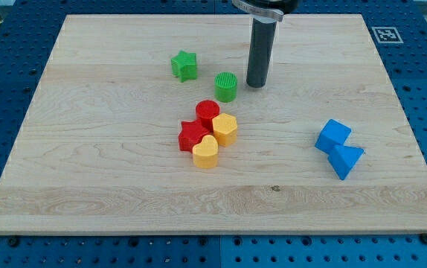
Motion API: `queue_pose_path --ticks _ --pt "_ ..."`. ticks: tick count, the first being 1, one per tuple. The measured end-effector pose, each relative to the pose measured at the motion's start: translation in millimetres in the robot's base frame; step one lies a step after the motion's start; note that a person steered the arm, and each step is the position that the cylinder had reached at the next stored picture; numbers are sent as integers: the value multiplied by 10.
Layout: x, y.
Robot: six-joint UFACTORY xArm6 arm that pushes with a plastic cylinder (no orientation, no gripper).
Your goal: Move the green circle top of the red circle
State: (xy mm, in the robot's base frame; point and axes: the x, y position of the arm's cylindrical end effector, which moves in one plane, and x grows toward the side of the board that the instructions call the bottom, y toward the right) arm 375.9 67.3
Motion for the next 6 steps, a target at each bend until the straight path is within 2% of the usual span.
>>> queue_pose_path --ticks 3,5,6 --pt "113 -566" --pt "113 -649" --pt "158 -433"
